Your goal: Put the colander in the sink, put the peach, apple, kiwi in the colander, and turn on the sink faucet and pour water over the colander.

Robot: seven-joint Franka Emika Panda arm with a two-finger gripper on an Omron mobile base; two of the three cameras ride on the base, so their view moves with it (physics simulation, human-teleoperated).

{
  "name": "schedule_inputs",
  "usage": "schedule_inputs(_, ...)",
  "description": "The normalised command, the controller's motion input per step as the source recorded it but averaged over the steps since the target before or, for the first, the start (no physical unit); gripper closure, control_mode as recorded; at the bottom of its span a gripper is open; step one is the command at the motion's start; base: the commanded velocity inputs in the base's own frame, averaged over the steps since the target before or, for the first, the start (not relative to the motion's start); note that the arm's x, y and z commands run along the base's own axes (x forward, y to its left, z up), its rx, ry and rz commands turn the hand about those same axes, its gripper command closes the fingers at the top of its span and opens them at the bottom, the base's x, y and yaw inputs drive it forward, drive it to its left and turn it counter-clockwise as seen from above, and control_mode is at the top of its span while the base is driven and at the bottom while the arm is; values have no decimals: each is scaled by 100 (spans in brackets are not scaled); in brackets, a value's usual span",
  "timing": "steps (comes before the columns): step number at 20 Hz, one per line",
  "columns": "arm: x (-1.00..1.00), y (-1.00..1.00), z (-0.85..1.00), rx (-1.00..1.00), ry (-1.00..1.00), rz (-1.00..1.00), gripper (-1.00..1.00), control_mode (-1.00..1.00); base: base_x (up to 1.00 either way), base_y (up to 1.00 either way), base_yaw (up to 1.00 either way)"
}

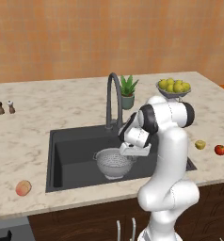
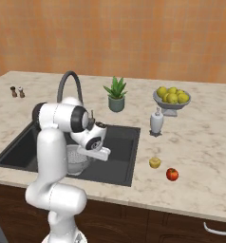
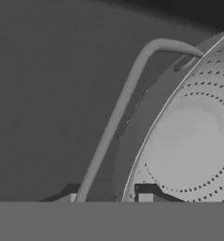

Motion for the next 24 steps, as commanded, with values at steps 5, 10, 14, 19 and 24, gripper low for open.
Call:
schedule_inputs(5,2,-14,-31,0,-1,1,100,-100,0,0,0)
schedule_inputs(10,-9,0,0,0,-10,0,-100,-100,0,0,0)
schedule_inputs(14,-22,-2,35,0,-11,0,-100,-100,0,0,0)
schedule_inputs(19,-26,-9,39,0,0,0,-100,-100,0,0,0)
schedule_inputs(24,-39,-29,54,0,1,-1,-100,-100,0,0,0)
